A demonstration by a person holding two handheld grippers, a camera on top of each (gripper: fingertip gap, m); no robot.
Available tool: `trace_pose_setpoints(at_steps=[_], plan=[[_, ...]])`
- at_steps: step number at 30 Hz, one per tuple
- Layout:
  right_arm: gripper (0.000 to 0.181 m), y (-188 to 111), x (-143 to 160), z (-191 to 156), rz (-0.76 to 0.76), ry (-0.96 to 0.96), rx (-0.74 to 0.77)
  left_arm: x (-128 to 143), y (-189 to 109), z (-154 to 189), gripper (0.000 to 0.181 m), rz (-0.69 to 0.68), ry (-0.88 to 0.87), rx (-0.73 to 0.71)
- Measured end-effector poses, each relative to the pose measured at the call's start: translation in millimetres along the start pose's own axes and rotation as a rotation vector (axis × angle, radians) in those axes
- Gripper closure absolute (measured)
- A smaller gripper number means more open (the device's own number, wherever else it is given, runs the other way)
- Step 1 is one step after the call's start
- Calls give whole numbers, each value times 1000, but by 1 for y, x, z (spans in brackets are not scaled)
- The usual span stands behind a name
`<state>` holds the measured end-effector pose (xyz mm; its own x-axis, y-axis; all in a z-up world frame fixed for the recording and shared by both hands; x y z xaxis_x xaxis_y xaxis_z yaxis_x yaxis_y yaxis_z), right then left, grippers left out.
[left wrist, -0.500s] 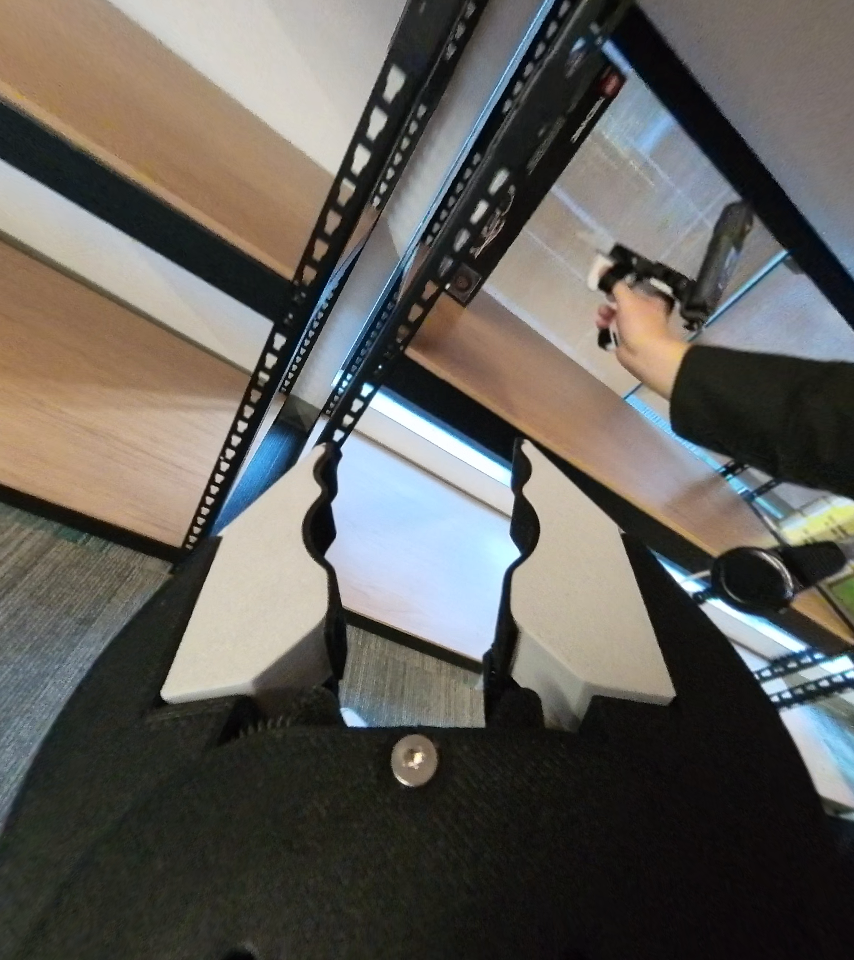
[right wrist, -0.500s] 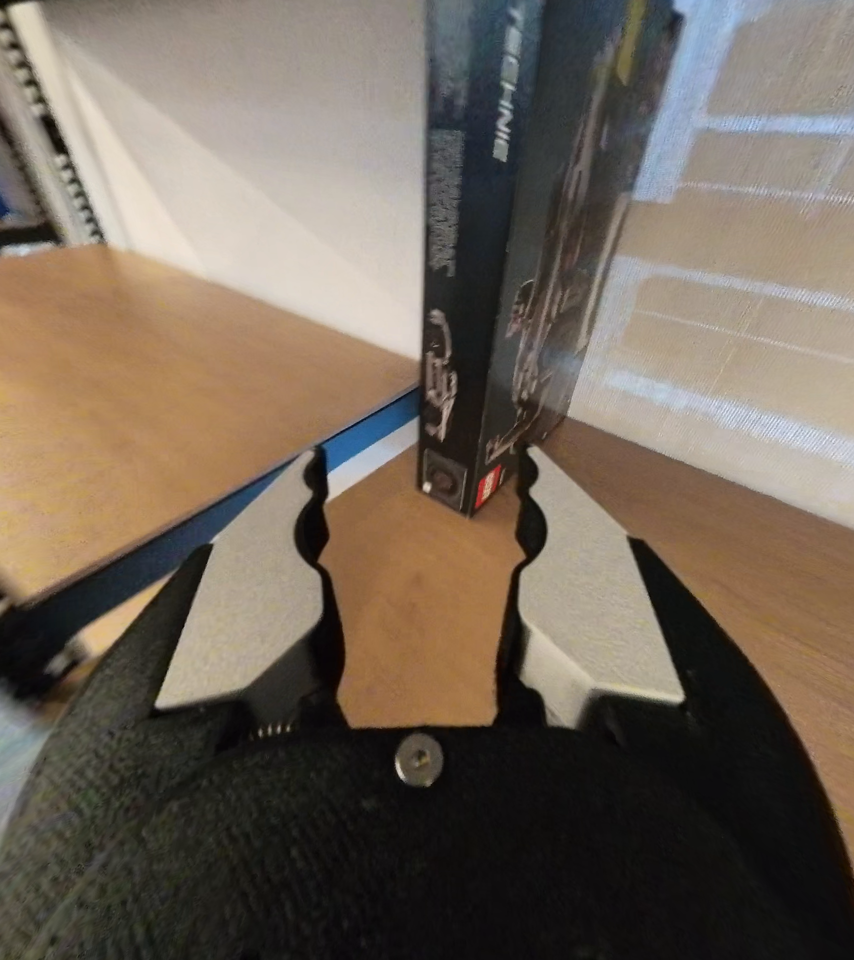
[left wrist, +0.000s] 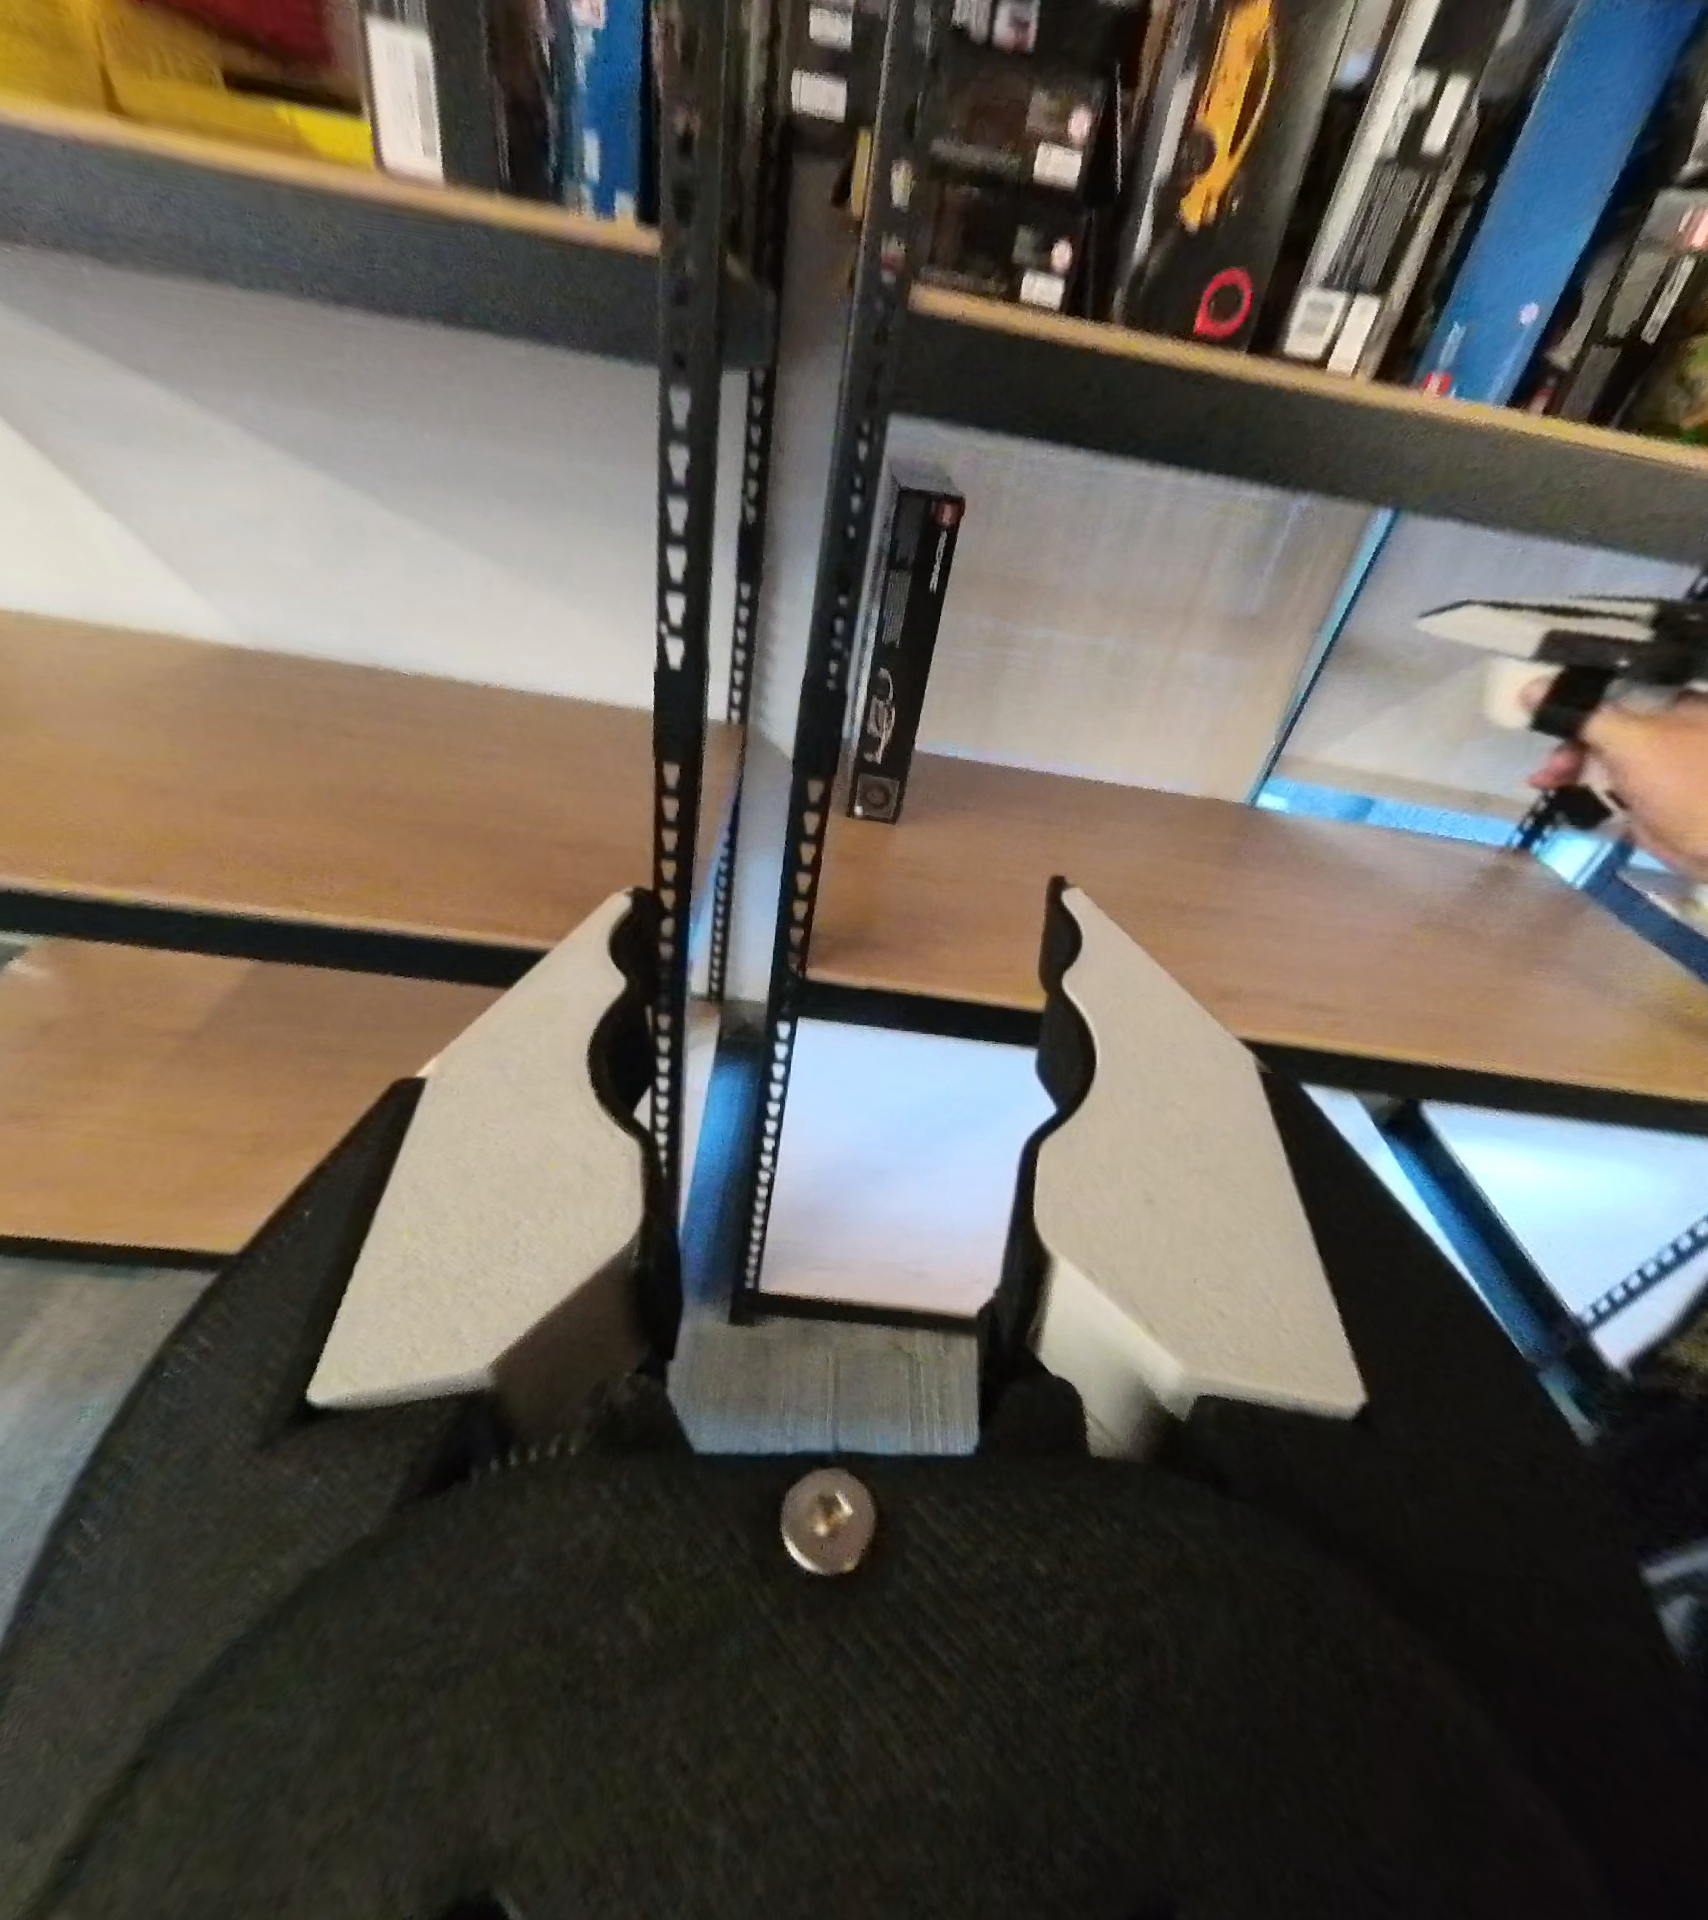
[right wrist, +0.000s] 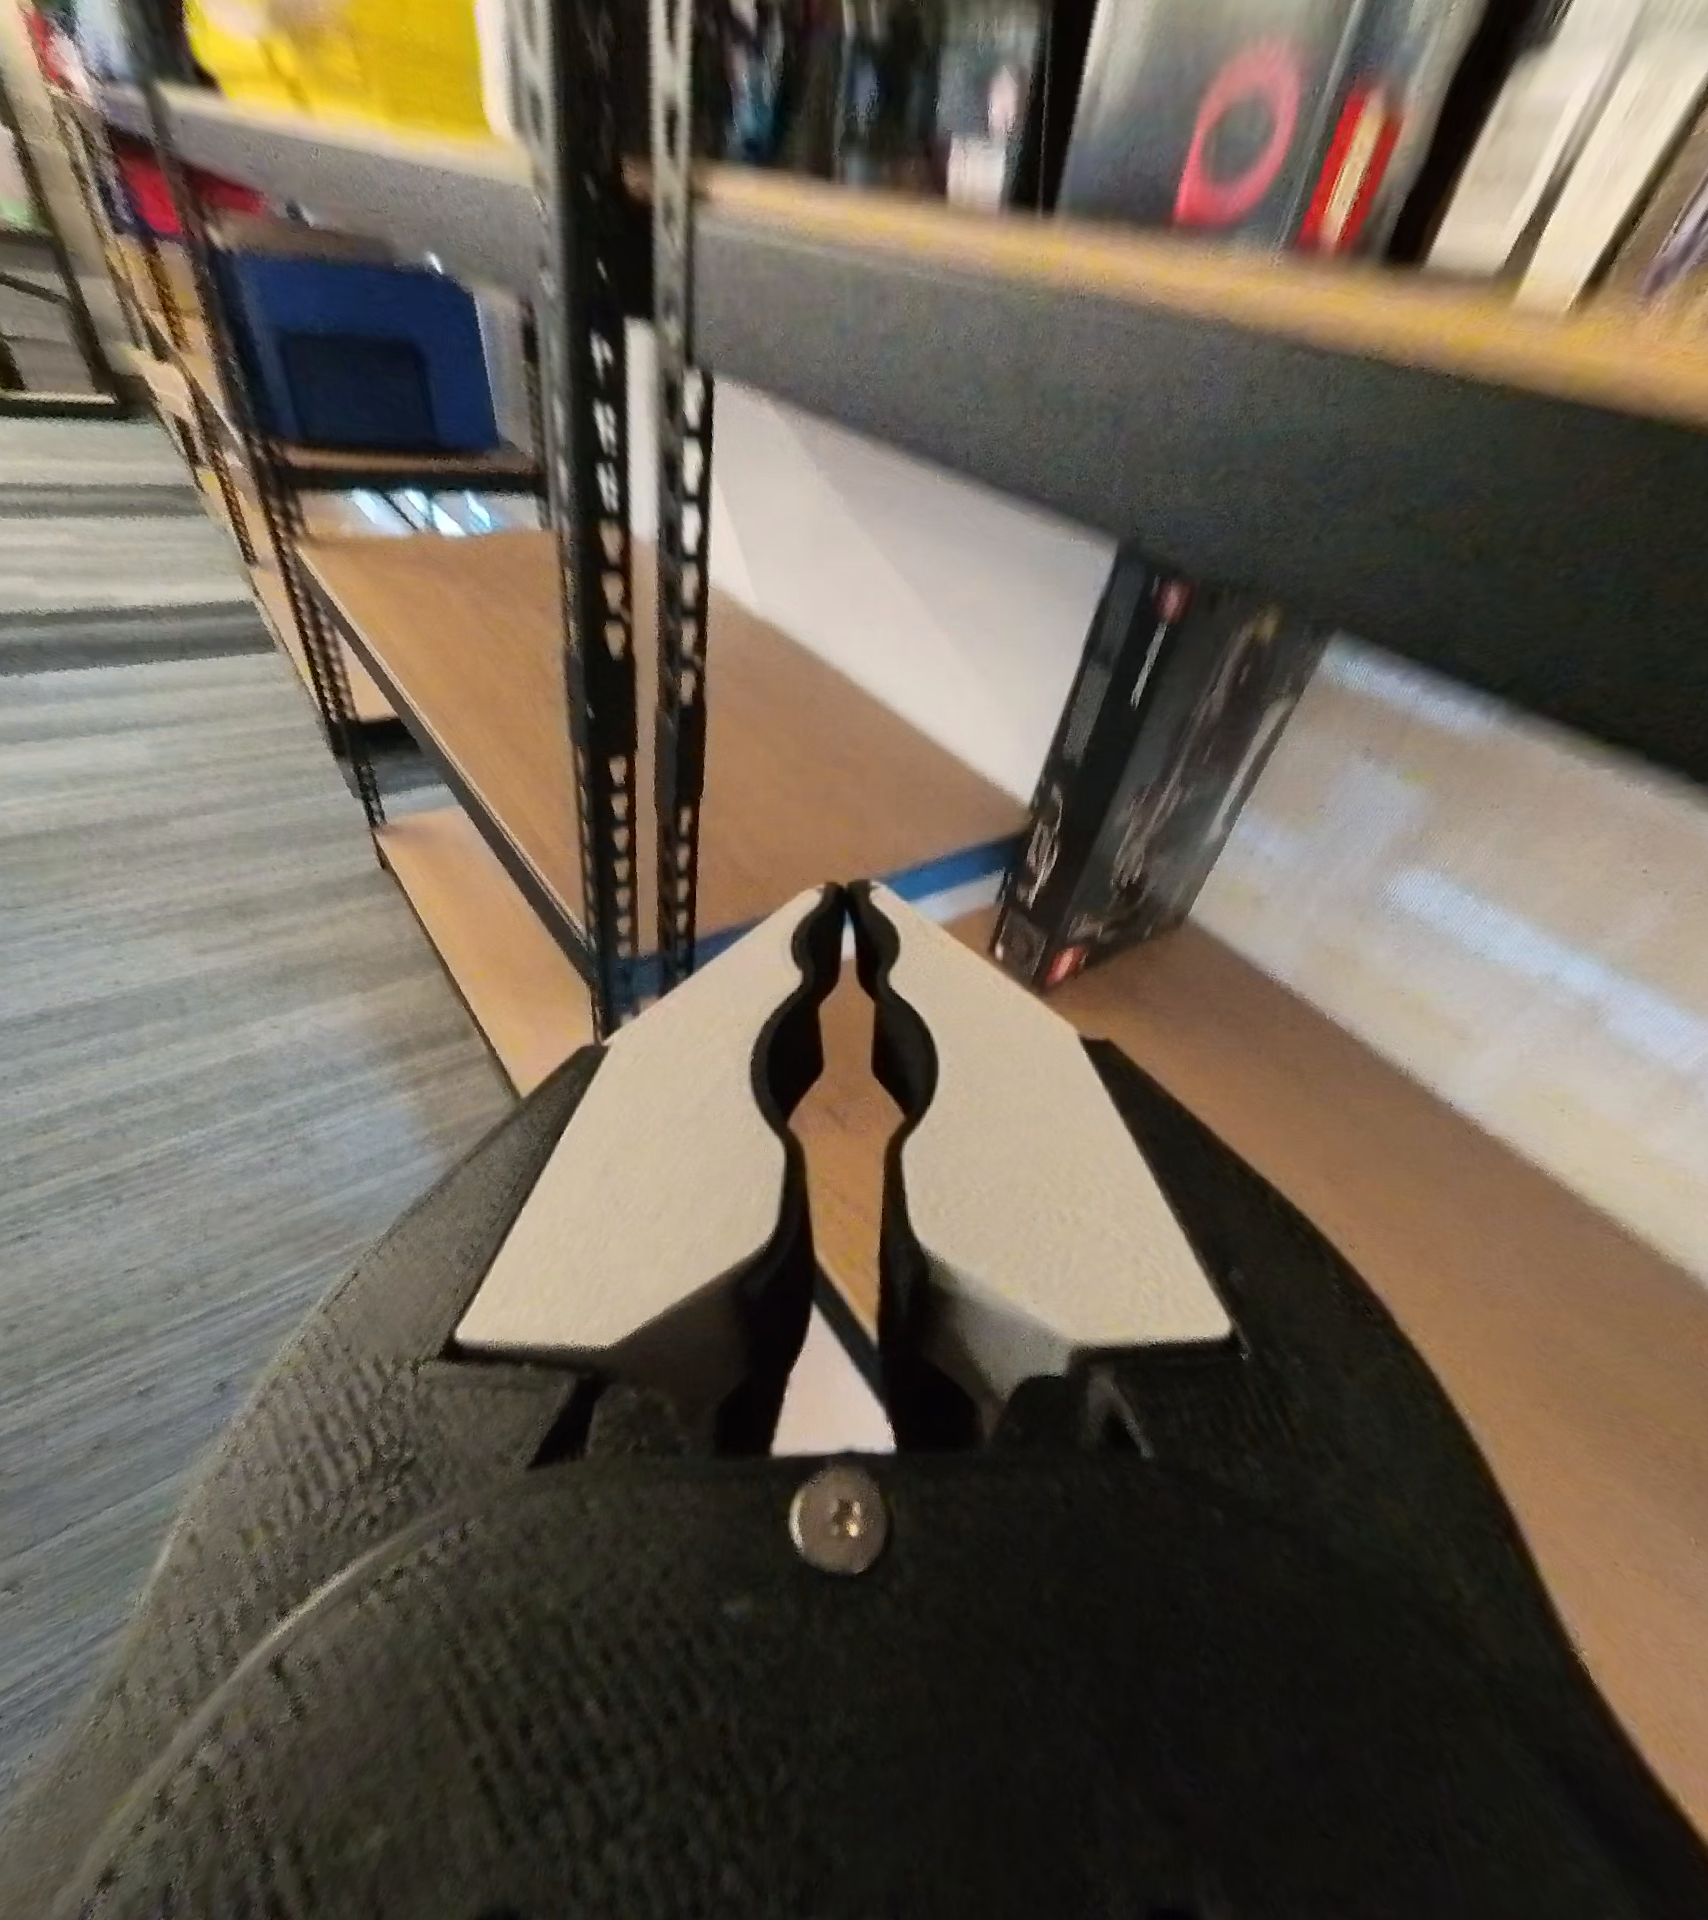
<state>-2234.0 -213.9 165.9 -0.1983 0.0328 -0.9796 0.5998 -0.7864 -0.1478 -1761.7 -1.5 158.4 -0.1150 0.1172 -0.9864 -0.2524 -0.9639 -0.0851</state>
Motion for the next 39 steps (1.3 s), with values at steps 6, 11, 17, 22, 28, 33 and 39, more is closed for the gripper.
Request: trace_pose_setpoints(at_steps=[6, 11, 17, 22, 28, 33, 39], plan=[[181, -32, -22, -11, 32, 56, -108, -43, 12, 3, 110, 175, -108, -101], [163, -32, -20, -64, -20, 109, -249, -72, 37, 4, 117, 193, -142, -36], [160, 46, -35, -148, -146, 98, -459, -92, 38, -41, 111, 184, -51, -92], [177, 157, -39, -241, -159, 94, -592, -83, 36, -118, 111, 68, 85, -132], [177, 292, -92, -333, -30, 79, -493, -93, 21, -239, 113, -8, 77, -86], [162, 375, -127, -352, -48, 3, -336, -135, 44, -351, 113, 39, 59, -117], [144, 461, -188, -323, -23, -80, -142, -177, 121, -445, 113, 120, 56, -117]])
Point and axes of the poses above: each gripper's, where its closed fingertips meet, y out along the fingers, x out of its underside, z = x × y across the jaws, the point moved 5 cm from there along -y, back along the fingers, and after that the axes turned 8 degrees about -x, right-handed, at the moved point
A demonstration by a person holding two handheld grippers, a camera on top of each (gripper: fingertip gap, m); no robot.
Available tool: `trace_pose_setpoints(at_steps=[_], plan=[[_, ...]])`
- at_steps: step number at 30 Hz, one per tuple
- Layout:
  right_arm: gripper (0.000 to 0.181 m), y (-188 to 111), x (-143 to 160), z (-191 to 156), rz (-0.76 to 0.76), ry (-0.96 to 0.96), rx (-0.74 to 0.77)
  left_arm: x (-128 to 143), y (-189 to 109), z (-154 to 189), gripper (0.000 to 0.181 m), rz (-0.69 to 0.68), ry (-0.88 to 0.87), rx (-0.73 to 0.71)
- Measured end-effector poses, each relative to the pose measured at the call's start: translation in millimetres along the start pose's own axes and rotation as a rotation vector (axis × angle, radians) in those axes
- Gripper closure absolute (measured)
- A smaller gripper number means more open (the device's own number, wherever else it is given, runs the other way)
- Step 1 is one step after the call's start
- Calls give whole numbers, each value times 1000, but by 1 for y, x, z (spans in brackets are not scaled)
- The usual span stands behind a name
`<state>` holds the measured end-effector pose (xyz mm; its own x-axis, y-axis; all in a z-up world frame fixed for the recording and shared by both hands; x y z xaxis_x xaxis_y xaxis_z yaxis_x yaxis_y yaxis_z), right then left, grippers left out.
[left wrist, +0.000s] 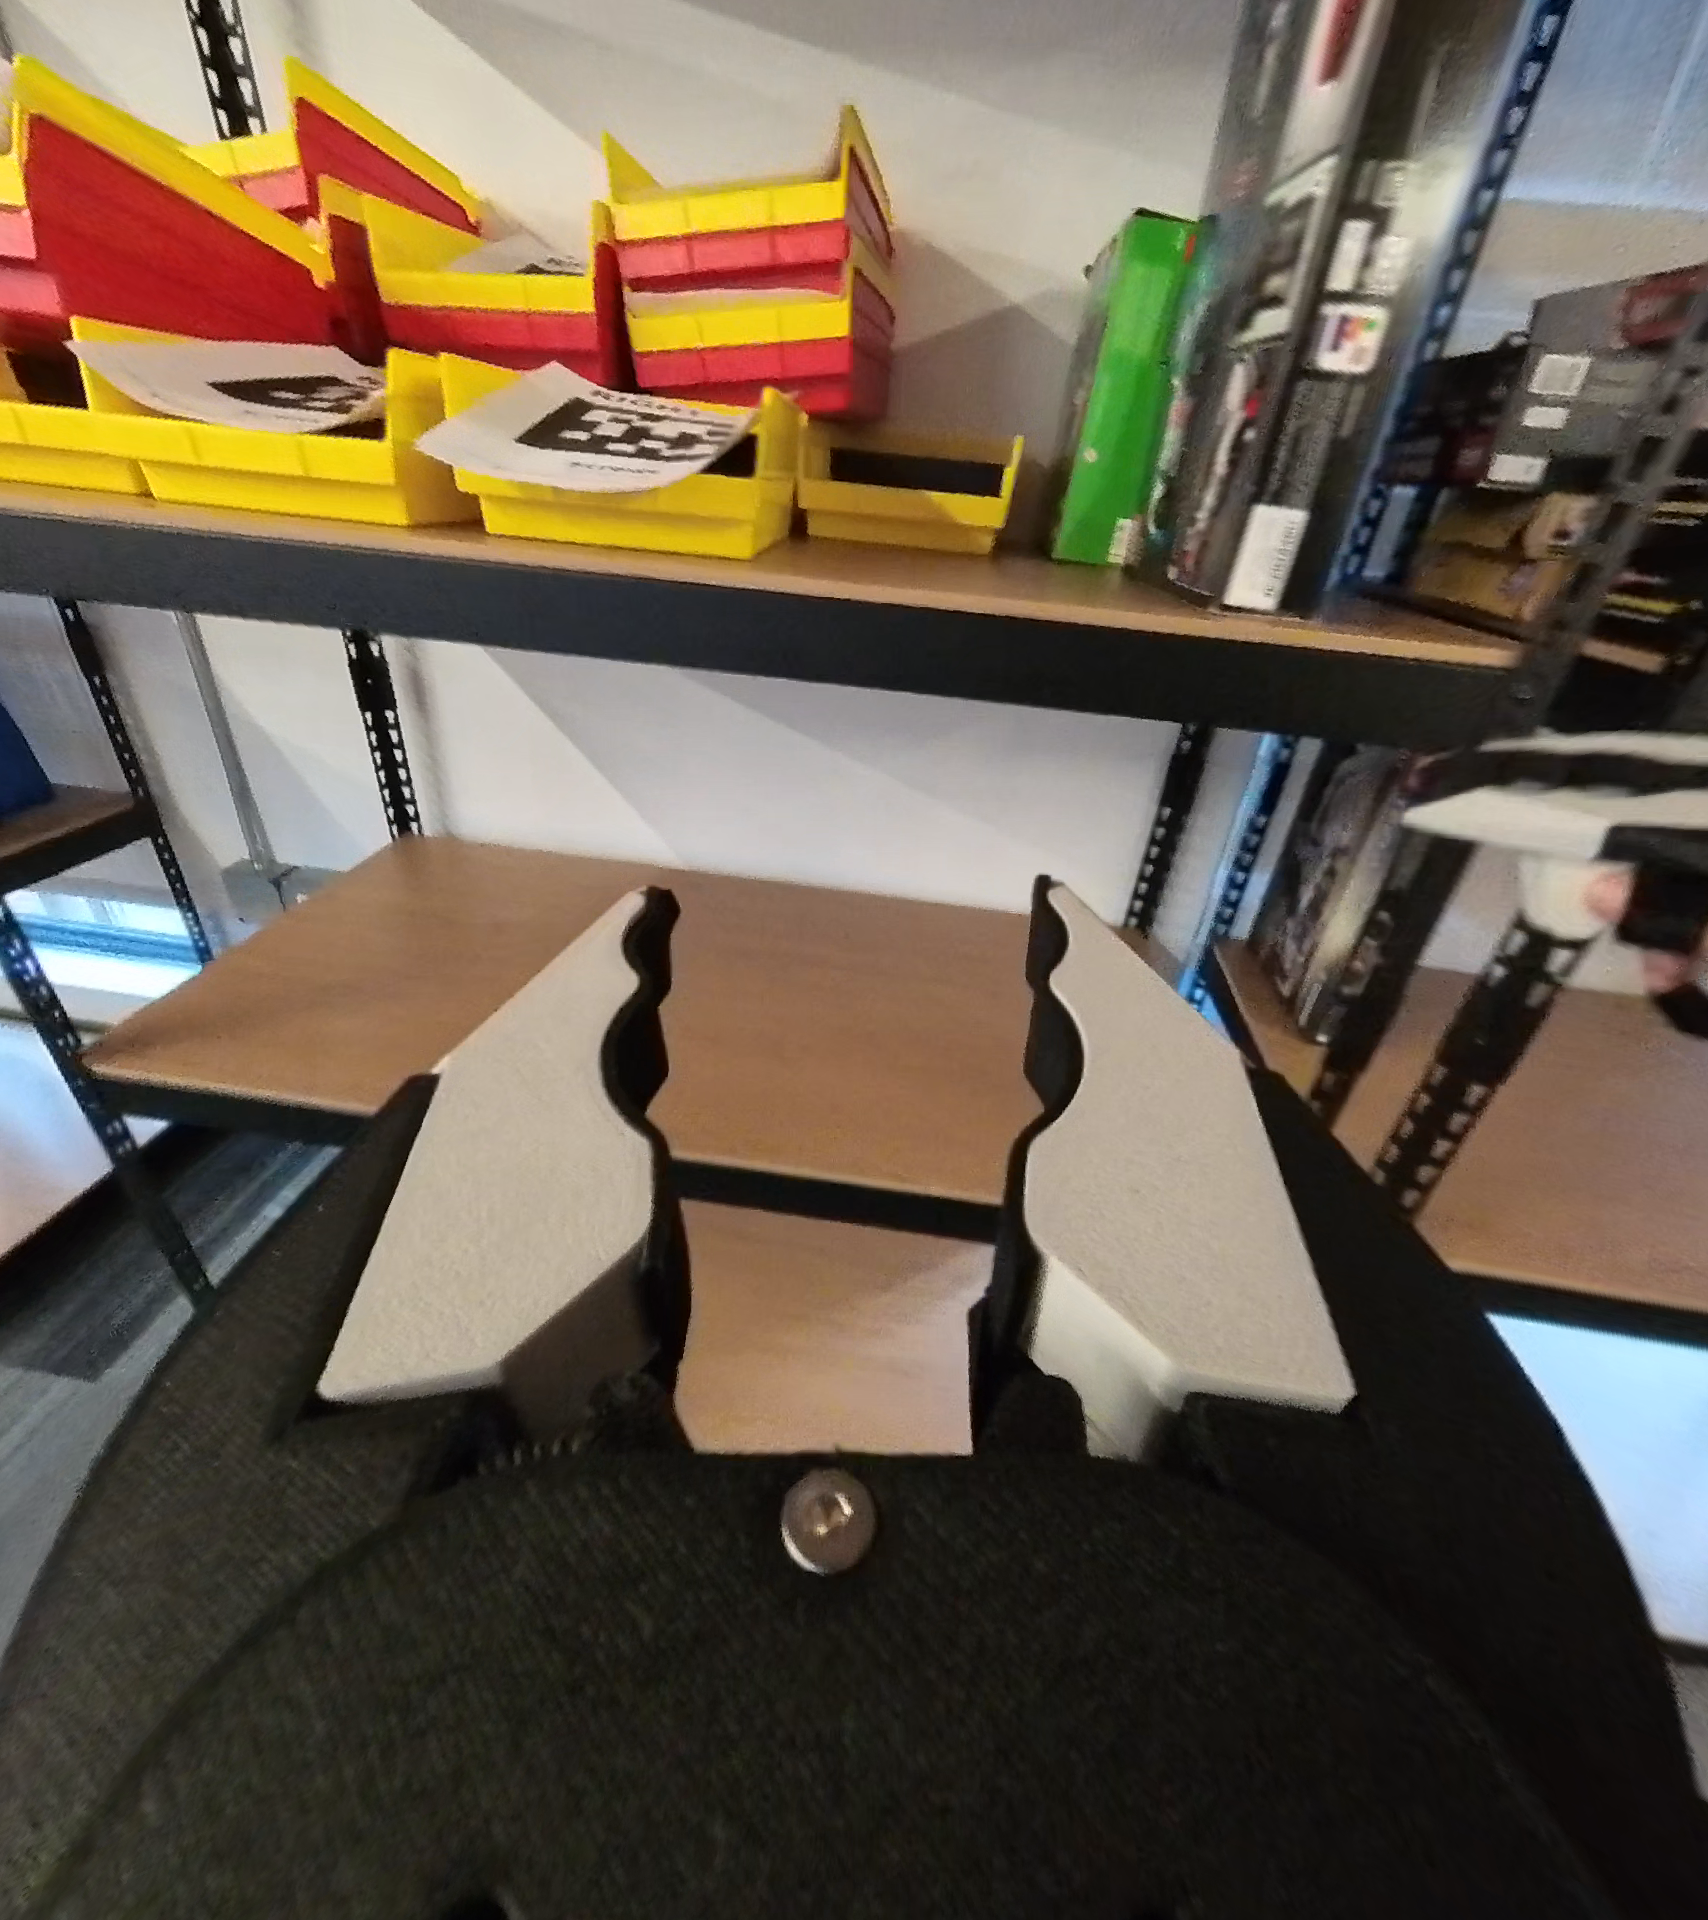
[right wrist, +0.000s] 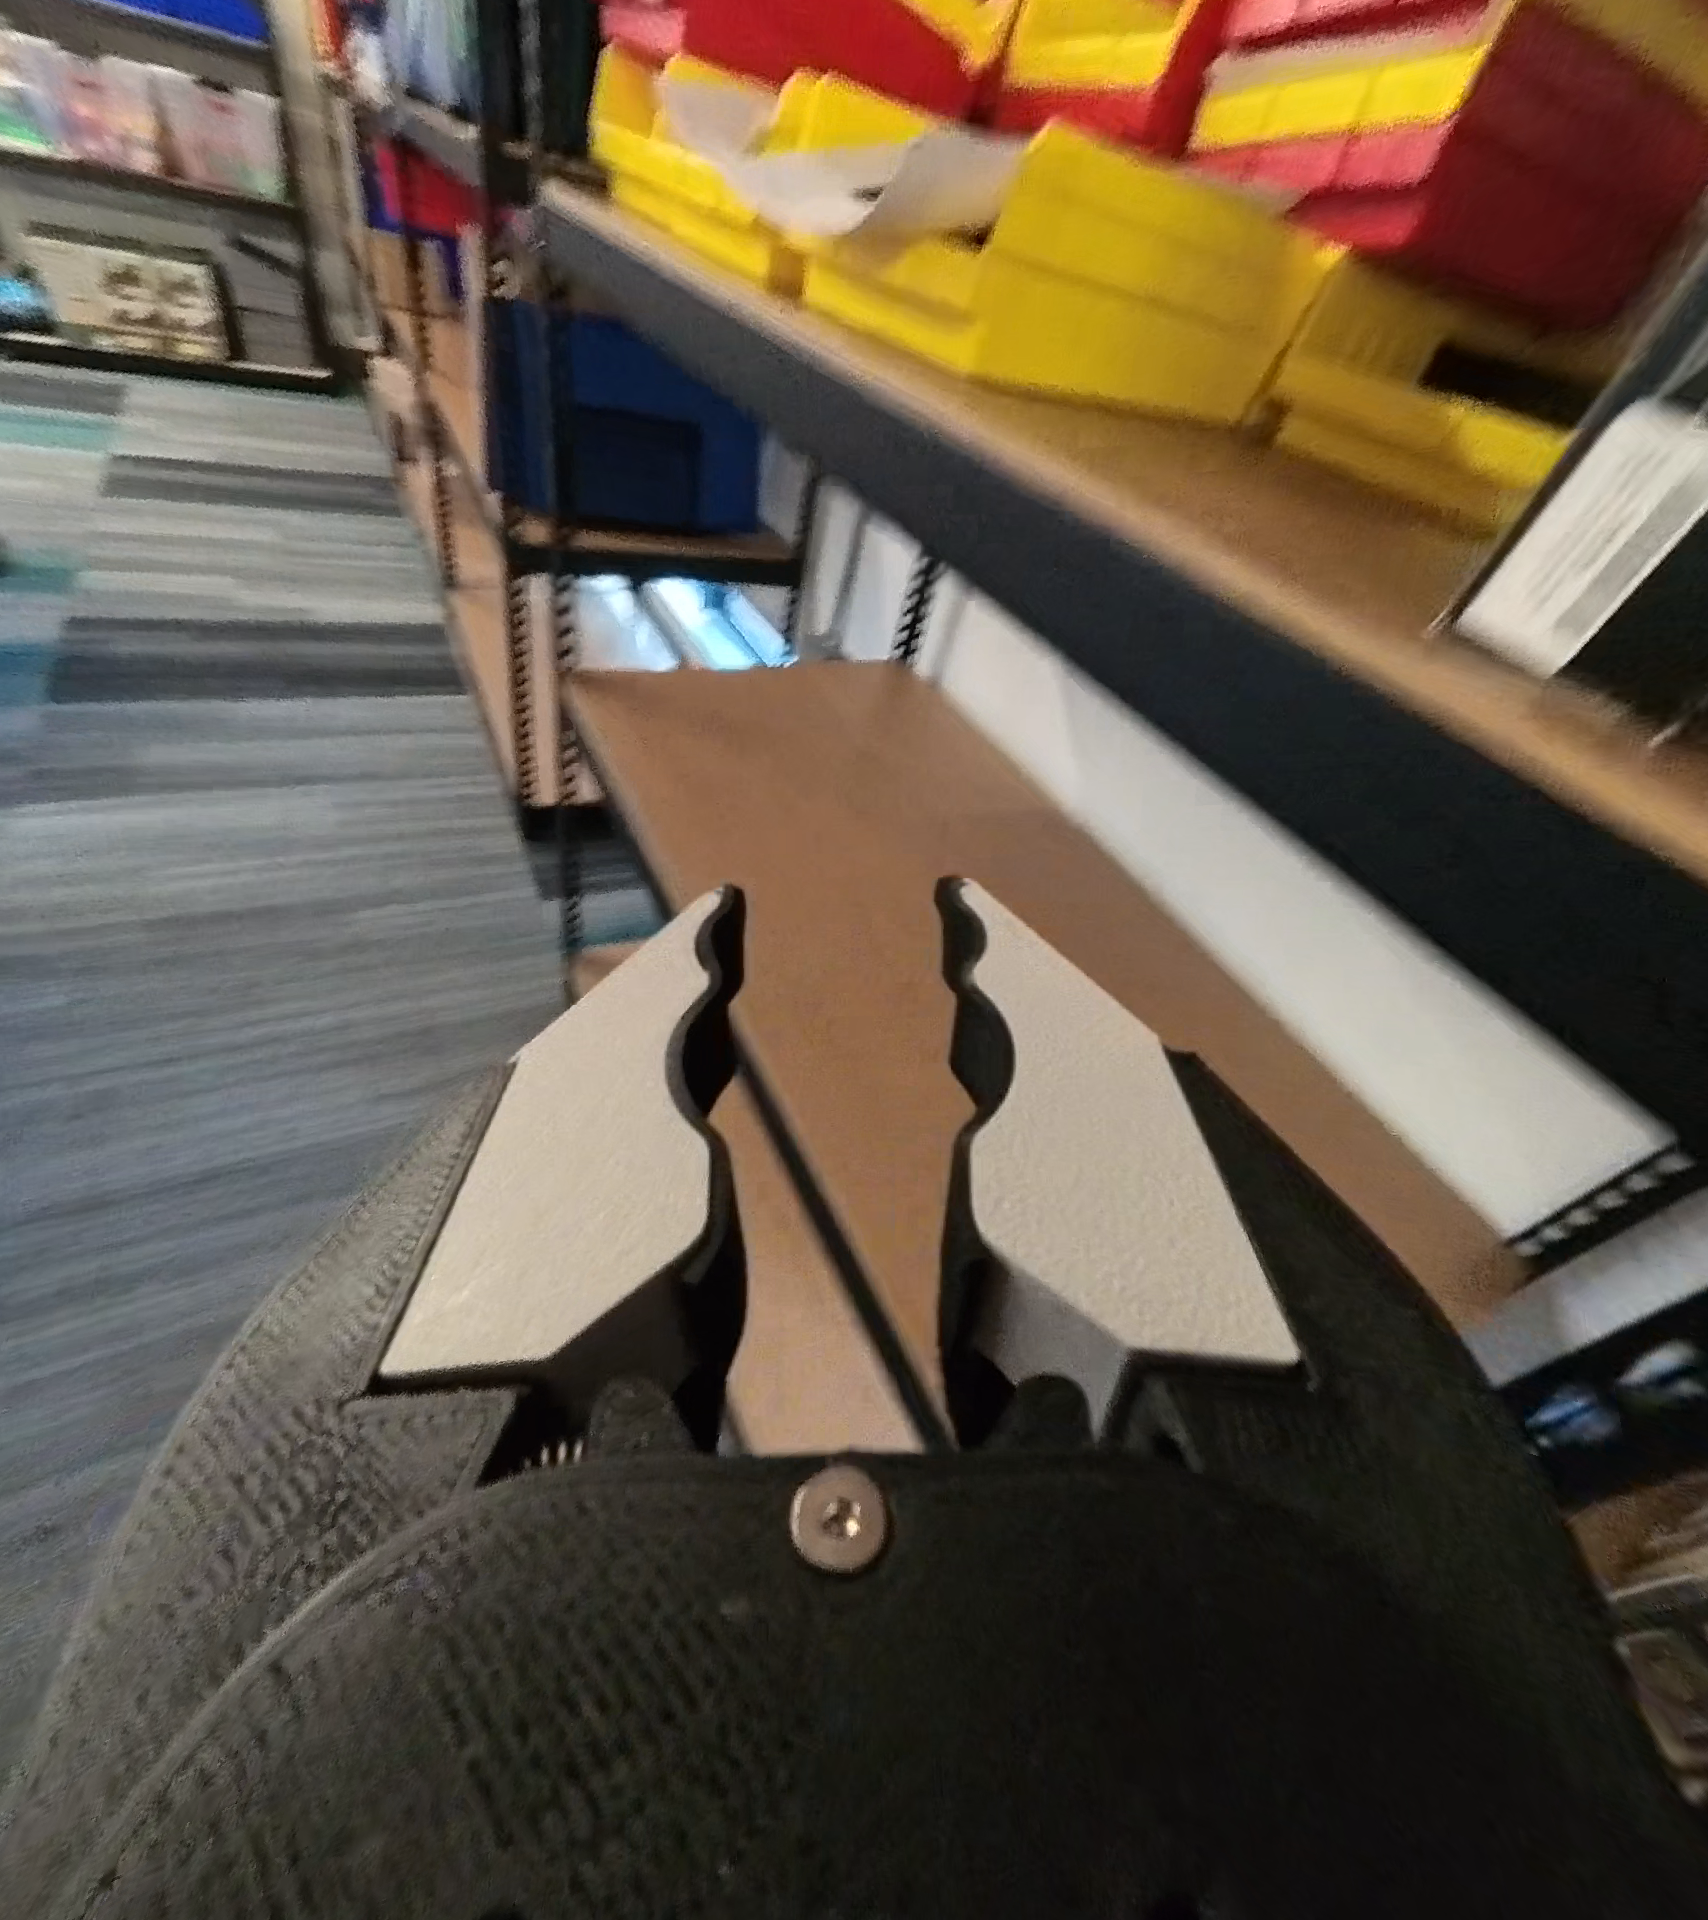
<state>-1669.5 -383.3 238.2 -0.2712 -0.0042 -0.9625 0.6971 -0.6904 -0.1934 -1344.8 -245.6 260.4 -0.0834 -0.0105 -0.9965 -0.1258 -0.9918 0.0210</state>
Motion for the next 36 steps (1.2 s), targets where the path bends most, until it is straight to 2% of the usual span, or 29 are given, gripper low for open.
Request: trace_pose_setpoints(at_steps=[3, 7, 8, 11, 14, 17, 19, 21, 25, 29, 32, 36], plan=[[127, 27, -49, 44, 79, -64, 159, -4, 52, -32, 113, 2, 21, 0], [79, 47, -140, 127, 127, -208, 524, -9, 109, -62, 113, -19, -5, 67], [72, 47, -163, 148, 139, -225, 622, -7, 122, -72, 113, -27, 7, 66], [62, 55, -213, 197, 194, -152, 780, -5, 163, -95, 113, -47, -49, 116], [51, 64, -234, 234, 179, -66, 942, -3, 206, -110, 114, -56, -68, 229], [49, 72, -242, 256, 134, 10, 1078, -6, 251, -122, 114, -60, -17, 362], [54, 81, -231, 271, 13, 95, 1117, -14, 279, -126, 115, -55, 1, 476], [75, 90, -220, 282, -51, 192, 1074, -25, 305, -124, 116, -53, 21, 601], [79, 83, -217, 285, -17, 246, 1023, -52, 338, -97, 116, -45, 78, 865], [83, 64, -218, 265, -21, 228, 900, -85, 340, -43, 116, 8, 122, 1156], [83, 42, -218, 248, 13, 199, 723, -129, 336, 7, 112, 89, 101, 1348], [83, 26, -217, 240, 69, 181, 460, -206, 366, 73, 101, 207, 107, 1397]])
Point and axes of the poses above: each gripper's, where its closed fingertips meet, y out along the fingers, x out of its underside, z = x × y across the jaws, the point moved 5 cm from there along -y, back along the fingers, and after that the axes turned 8 degrees about -x, right-handed, at the moved point
